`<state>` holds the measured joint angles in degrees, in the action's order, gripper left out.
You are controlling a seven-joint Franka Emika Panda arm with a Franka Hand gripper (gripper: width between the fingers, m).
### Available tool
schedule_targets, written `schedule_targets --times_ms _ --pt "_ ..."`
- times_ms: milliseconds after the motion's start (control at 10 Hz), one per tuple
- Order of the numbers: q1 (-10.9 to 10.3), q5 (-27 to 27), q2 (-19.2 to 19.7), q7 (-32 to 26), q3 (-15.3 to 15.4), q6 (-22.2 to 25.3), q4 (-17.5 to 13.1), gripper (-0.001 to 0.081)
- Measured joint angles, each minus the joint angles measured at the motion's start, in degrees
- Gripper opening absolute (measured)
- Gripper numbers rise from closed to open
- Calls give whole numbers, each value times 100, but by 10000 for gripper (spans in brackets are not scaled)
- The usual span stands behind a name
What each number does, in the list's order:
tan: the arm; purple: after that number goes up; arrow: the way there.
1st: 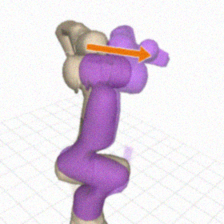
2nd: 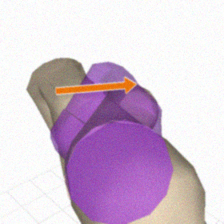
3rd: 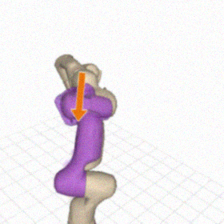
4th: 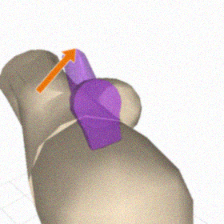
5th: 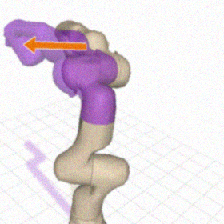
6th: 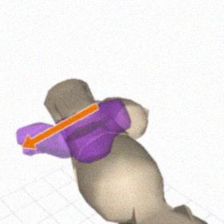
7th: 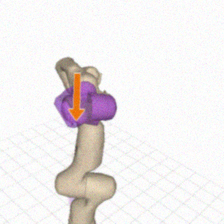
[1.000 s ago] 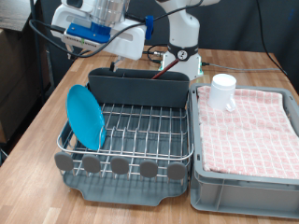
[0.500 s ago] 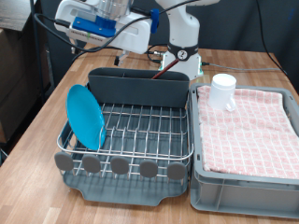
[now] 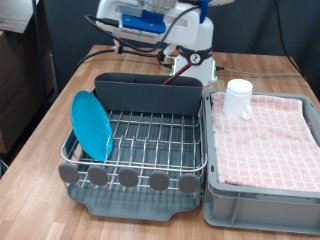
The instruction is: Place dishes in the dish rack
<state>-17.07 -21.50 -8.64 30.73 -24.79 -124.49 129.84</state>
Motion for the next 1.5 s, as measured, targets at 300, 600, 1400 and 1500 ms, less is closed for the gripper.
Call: schedule_targets --times_ms 300,600,1400,1500 --pt "-100 62 -446 208 323 75 384 803" --pt "-107 123 -568 264 374 105 495 803" --pt "-668 1105 -719 490 1081 701 245 803" --pt "-698 1161 -725 630 1207 742 217 803"
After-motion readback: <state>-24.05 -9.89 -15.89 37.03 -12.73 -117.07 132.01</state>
